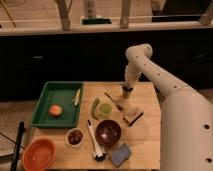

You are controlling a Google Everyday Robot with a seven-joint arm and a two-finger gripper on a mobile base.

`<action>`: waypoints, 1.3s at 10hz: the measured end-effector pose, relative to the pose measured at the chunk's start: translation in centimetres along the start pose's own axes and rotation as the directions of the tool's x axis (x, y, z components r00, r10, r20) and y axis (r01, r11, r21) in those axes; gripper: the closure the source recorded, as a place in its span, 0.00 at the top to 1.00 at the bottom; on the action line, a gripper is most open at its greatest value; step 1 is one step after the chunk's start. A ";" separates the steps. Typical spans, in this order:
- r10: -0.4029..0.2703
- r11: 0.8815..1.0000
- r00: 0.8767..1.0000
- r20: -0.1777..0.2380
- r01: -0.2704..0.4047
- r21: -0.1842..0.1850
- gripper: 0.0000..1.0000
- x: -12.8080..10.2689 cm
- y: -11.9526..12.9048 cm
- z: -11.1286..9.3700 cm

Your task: Place towel in metal cup

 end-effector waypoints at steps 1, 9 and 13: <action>-0.003 1.000 1.000 0.002 0.003 -0.003 0.80 0.0 0.0 0.0; -0.011 1.000 1.000 0.003 0.011 -0.019 0.80 0.2 0.0 0.0; -0.009 1.000 1.000 0.009 0.009 -0.022 0.80 0.3 0.1 0.0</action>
